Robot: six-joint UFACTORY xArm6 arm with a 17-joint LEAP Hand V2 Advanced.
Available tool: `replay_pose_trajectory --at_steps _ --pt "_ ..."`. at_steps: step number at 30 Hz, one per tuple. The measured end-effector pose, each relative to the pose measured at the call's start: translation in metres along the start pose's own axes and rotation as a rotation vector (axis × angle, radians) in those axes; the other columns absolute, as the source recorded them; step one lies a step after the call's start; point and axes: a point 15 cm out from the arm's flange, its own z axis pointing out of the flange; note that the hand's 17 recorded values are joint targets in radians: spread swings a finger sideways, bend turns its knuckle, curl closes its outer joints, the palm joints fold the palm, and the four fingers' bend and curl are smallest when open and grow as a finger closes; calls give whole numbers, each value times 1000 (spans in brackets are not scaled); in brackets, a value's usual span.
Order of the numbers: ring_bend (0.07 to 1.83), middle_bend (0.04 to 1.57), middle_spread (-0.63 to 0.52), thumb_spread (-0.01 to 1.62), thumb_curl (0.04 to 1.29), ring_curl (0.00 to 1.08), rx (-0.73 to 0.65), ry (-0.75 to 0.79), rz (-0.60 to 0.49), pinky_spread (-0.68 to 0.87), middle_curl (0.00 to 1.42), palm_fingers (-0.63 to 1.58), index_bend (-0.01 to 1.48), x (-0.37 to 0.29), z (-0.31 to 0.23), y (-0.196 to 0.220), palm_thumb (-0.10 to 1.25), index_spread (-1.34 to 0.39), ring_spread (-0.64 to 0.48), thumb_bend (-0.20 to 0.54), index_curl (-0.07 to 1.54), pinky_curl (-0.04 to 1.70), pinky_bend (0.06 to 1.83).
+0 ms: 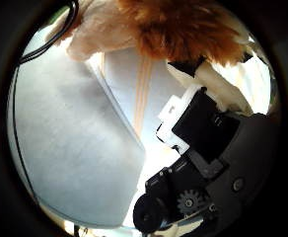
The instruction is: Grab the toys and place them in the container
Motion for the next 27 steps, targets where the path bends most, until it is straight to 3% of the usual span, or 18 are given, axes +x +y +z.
replay_pose_trajectory --at_steps 5,9,20,27 --pt "1331 999 -214 1135 468 712 123 -101 6 317 914 1008 282 1 -13 4 966 -560 -28 65 259 501 1302" --pt "1355 1072 -224 1156 528 751 165 -104 31 264 984 976 376 12 -26 21 1005 -698 -63 57 290 601 1420" --pt "1432 1189 -229 1173 637 811 334 -56 120 179 1075 848 556 31 -130 116 1004 -970 -103 -5 417 748 1518" --pt "1473 1245 -218 1160 682 831 501 -4 79 156 1091 810 607 -20 -211 191 978 -1073 -110 -15 537 804 1546"
